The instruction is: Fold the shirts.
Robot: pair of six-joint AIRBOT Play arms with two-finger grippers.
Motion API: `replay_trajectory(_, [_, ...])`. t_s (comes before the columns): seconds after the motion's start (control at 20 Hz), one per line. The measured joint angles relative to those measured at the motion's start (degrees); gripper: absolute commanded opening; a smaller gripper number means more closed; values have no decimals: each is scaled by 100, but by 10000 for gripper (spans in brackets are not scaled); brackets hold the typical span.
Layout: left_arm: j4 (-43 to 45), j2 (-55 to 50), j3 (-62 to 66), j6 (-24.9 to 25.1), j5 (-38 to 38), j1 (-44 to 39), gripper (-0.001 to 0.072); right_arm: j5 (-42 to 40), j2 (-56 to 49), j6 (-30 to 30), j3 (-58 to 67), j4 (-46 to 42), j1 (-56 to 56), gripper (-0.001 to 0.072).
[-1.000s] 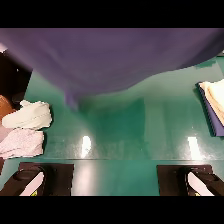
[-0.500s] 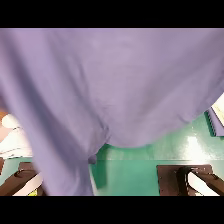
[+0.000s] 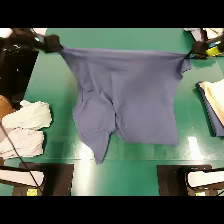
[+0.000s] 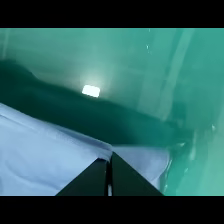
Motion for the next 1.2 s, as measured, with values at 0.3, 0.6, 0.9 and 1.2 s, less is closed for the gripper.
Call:
replay_trajectory(0.3, [-44,-909,-37,-4,426,15,543,-629,-979,7,-2,66,157,40])
replay_trajectory(0.6, [-92,-1060,138,-120,-160,181,359,-662,-1152,15,146,146,181,427])
replay_trajectory(0.9, [221,-428,-398,-240,-1451,518,345,107,-345,-203,-466,153,-114,427])
replay_trajectory(1.2, [352,1473,-3294,-247,-1300,374,586,-9,1320,-284,-2682,170,-264,427])
